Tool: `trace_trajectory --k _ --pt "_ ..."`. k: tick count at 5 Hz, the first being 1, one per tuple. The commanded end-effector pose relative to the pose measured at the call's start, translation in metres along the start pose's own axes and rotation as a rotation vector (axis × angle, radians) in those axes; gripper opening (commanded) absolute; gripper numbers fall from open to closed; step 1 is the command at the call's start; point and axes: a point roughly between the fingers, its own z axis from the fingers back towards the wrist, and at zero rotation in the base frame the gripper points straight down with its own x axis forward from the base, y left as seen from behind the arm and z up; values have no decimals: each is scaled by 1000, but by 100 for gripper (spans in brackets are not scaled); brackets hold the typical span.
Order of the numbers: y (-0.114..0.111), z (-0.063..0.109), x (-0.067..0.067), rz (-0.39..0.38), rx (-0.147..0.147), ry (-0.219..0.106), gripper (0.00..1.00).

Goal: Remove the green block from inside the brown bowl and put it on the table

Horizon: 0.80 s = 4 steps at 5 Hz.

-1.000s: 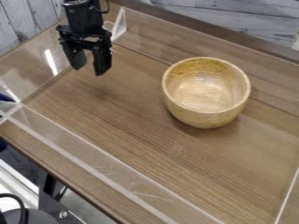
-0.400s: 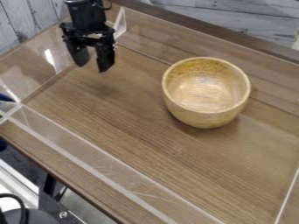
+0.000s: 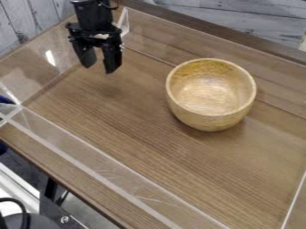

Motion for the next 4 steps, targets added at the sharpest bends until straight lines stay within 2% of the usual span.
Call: trace_trajectory --k 1,4 --pt "-8 25 10 -37 31 -77 100" --pt "-41 42 7 -107 31 -98 100"
